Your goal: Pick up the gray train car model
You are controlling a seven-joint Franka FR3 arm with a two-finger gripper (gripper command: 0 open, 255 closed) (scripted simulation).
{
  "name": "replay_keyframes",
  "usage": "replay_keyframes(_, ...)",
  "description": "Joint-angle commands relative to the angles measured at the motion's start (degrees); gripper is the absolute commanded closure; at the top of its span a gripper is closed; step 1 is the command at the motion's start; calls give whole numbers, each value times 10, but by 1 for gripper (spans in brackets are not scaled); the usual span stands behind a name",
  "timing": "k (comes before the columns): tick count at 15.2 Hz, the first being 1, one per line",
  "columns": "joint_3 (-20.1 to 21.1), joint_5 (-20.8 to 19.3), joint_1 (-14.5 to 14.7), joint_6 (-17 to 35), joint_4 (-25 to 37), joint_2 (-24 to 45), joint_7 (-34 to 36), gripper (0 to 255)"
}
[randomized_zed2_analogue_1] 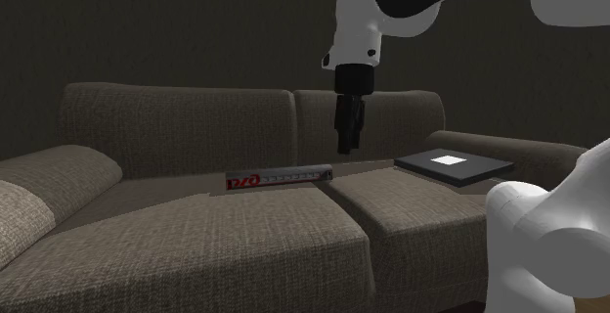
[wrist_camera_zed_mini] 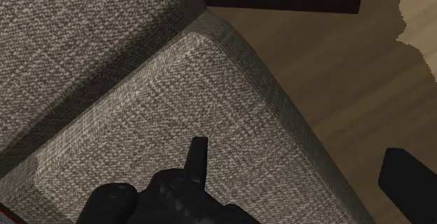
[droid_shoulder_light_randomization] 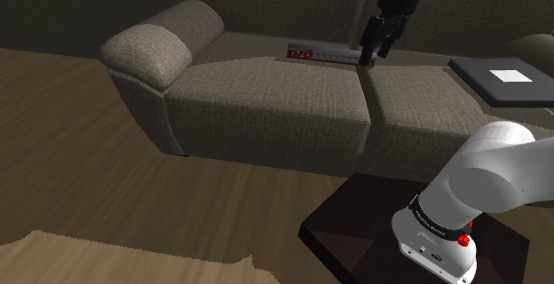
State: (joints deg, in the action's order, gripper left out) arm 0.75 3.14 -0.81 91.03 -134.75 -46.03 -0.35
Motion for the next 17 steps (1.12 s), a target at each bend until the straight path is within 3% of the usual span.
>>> replay_keyframes(1, 0, 0, 0, 0, 0, 0, 0, 0)
replay_keyframes(10, -111, -68, 5, 72, 46, 124, -206, 0)
replay_keyframes(17, -185, -78, 19, 119, 133, 260, -364, 0)
